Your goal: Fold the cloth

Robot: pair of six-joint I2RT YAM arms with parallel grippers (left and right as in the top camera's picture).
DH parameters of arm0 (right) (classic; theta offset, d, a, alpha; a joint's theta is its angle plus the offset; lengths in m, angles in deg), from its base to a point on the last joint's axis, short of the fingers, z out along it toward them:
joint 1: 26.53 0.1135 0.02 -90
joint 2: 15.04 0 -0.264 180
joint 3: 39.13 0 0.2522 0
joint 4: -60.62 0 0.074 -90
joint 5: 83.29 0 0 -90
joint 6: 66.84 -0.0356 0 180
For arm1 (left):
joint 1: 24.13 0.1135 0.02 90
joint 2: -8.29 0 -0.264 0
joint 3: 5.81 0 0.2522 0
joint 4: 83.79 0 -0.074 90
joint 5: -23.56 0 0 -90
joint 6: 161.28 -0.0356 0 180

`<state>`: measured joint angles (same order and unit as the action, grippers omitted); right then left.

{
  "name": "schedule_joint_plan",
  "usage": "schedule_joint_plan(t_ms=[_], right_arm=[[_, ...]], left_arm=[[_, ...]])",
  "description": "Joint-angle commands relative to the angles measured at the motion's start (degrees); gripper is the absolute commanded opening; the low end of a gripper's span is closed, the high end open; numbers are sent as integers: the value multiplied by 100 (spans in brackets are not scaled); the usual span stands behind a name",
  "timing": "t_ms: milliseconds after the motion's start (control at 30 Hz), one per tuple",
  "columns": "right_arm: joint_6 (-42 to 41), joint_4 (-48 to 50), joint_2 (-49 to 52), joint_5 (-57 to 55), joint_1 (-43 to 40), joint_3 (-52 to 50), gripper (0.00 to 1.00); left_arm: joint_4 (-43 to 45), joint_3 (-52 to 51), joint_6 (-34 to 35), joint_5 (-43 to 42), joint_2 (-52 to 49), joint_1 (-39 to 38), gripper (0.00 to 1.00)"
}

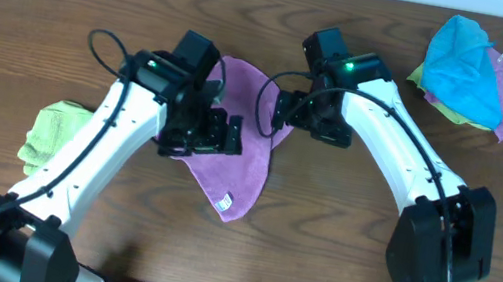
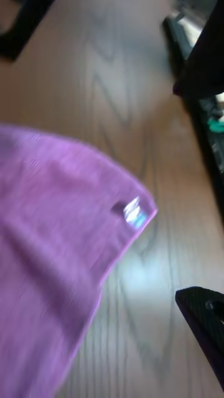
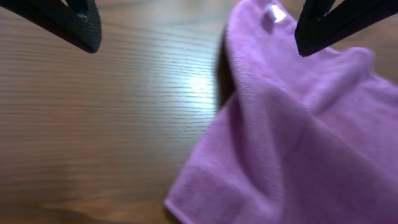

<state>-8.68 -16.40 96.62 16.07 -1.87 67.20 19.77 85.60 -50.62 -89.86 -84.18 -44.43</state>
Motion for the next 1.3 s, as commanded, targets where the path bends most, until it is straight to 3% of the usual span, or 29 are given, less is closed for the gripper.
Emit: schedule_joint_plan(t_ms=[0,200,433,767,1033,1267], right_arm=[[-428,-66,-76,789,-28,63,99],[-479,-901,-76,1285,66,9,99],[24,-922,-76,1910,343,-577,99],[4,186,-516,2610,933,-1996,99],[-916,1436,-601,2640,1698,-2411,96],[-1189,1370,-601,2188,1891,-2498,95]], left_arm=[[-11,138,-146,573,72,295,96],[-20,138,-612,800,70,859,95],[-142,127,-1447,1054,70,1097,95],[-101,125,-1637,1353,66,1231,95],[72,125,-1731,1349,-55,1519,95],[85,125,-1729,1325,-238,1550,95]])
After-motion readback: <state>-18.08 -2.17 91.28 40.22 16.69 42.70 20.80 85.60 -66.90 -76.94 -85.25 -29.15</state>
